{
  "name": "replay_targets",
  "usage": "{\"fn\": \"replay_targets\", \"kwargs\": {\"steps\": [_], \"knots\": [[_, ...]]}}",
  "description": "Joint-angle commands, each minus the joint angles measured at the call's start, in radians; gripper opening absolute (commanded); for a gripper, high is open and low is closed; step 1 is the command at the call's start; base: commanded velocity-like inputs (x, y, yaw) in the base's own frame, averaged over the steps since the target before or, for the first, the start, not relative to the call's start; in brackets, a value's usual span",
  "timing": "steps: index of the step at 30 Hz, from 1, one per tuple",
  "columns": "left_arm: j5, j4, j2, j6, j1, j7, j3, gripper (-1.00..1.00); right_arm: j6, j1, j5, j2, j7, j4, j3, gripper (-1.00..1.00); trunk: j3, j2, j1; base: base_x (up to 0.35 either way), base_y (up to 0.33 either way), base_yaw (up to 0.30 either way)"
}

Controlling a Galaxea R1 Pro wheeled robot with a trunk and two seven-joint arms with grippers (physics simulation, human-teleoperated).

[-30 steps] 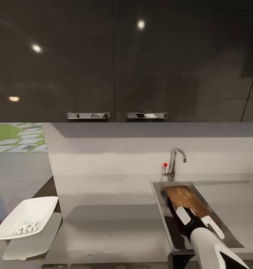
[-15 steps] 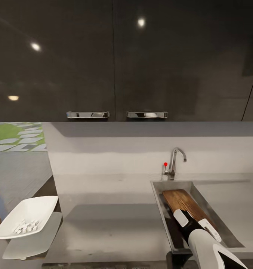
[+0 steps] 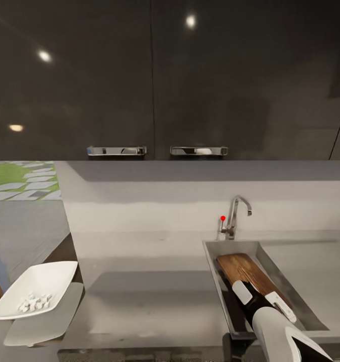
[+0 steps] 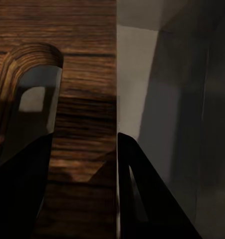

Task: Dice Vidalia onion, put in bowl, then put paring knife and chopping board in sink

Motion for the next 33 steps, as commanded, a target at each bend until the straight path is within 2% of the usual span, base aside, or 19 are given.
{"fn": "replay_targets", "kwargs": {"steps": [1,24,33], "knots": [[0.009,0.004,0.000,-0.006,-0.002,0.000,-0.008,1.00,-0.015,0.006,-0.020,0.000,-0.003,0.000,-0.012,-1.00,-0.004,-0.002,0.000,0.000,0.000,0.000],[0.009,0.004,0.000,-0.006,-0.002,0.000,-0.008,1.00,-0.015,0.006,-0.021,-0.001,-0.003,0.000,-0.013,-1.00,-0.041,-0.002,0.000,0.000,0.000,0.000],[0.009,0.004,0.000,-0.006,-0.002,0.000,-0.008,1.00,-0.015,0.006,-0.021,-0.001,0.017,0.000,-0.013,-1.00,-0.055,-0.002,0.000,0.000,0.000,0.000]]}}
